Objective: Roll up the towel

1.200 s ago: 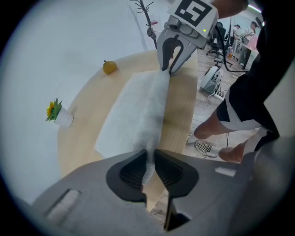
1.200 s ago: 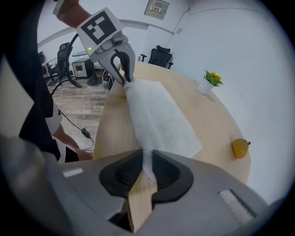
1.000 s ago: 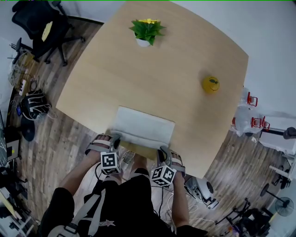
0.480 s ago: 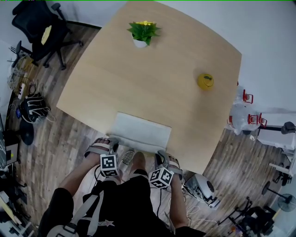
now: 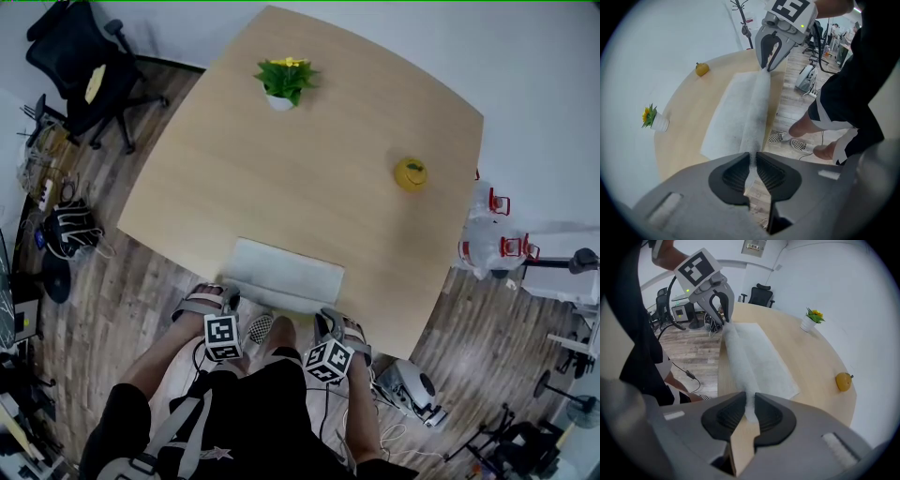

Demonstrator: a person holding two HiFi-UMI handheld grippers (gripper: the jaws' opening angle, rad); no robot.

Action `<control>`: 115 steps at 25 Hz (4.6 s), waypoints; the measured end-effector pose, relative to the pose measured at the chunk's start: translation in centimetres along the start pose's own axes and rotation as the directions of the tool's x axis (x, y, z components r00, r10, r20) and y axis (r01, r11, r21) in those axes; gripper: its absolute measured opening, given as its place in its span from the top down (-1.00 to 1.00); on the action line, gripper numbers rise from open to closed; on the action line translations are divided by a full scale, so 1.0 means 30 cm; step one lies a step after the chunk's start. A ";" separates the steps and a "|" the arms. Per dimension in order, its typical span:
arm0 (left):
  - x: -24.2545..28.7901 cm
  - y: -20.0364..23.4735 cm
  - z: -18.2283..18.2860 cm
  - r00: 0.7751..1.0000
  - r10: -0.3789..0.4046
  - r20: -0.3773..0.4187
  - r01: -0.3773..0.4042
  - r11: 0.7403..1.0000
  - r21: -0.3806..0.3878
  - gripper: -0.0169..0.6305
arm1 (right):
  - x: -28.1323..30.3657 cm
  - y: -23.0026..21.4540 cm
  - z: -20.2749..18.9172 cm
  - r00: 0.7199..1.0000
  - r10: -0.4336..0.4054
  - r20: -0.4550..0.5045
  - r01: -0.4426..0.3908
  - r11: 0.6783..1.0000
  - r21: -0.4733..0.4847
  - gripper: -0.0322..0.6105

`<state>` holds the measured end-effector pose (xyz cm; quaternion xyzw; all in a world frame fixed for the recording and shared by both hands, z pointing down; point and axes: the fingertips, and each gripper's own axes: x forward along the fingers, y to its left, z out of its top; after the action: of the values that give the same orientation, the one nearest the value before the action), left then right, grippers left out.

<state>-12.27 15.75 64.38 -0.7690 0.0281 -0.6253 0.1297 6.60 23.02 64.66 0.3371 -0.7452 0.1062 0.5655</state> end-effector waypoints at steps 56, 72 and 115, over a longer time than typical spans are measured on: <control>0.012 0.266 0.043 0.991 0.118 0.060 -0.110 0.987 -0.115 0.48 | 0.026 -0.235 0.063 0.991 -0.120 0.056 0.122 0.992 -0.025 0.55; 0.034 0.147 0.043 0.996 0.071 0.051 -0.066 0.994 -0.092 0.48 | 0.054 -0.136 0.058 0.997 -0.048 0.054 0.051 0.997 -0.061 0.49; 0.025 -0.005 0.052 0.999 0.026 0.025 -0.025 0.999 -0.044 0.75 | 0.011 0.007 -0.038 0.999 0.039 -0.012 -0.039 0.999 0.012 0.70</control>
<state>-10.63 15.99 64.84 -0.7792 0.0498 -0.6129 0.1210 7.31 23.65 65.40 0.3254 -0.7474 0.1235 0.5659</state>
